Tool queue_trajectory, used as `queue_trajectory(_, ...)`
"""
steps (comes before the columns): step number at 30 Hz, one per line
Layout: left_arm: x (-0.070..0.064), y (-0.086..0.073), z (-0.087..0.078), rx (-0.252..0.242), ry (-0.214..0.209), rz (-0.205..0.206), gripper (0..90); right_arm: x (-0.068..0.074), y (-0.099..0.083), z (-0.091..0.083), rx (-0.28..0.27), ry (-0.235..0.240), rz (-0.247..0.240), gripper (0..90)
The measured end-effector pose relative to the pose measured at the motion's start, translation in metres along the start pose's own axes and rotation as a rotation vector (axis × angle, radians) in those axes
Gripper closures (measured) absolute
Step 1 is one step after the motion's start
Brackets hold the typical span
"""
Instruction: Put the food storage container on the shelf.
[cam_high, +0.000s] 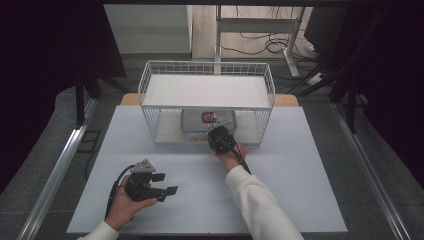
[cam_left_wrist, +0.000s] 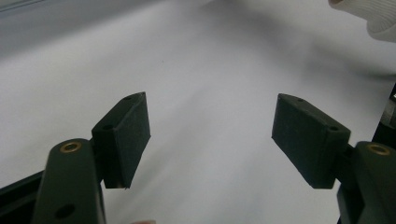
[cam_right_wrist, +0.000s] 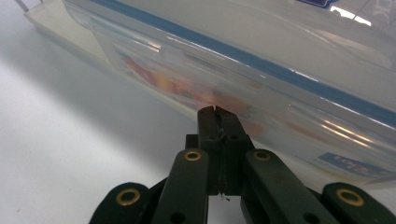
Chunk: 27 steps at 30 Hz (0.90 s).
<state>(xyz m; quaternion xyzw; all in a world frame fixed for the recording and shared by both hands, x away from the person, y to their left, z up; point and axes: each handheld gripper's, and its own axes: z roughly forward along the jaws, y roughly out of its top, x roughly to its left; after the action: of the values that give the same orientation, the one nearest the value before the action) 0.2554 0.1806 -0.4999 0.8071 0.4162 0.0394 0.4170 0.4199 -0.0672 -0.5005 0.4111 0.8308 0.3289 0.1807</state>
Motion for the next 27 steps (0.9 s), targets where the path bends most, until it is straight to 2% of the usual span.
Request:
queue_trajectory(13, 0.001, 0.000, 0.000, -0.001, 0.001, -0.007, 27.6, 0.001, 0.007, 0.008, -0.006, 0.003, 0.019, 89.0)
queue_trajectory(19, 0.001, 0.000, 0.000, -0.004, 0.001, -0.007, 27.6, 0.003, 0.008, 0.008, -0.005, 0.000, -0.002, 89.0)
queue_trajectory(22, 0.002, 0.000, 0.000, -0.004, -0.001, -0.007, 27.6, 0.003, 0.007, -0.001, -0.008, 0.010, -0.030, 89.0)
queue_trajectory(25, 0.002, 0.000, 0.000, -0.005, 0.000, -0.010, 27.6, 0.006, 0.001, -0.016, -0.014, 0.041, -0.088, 89.0)
queue_trajectory(27, 0.003, 0.000, 0.000, -0.004, 0.002, -0.012, 27.6, 0.005, -0.004, -0.024, -0.021, 0.054, -0.099, 89.0)
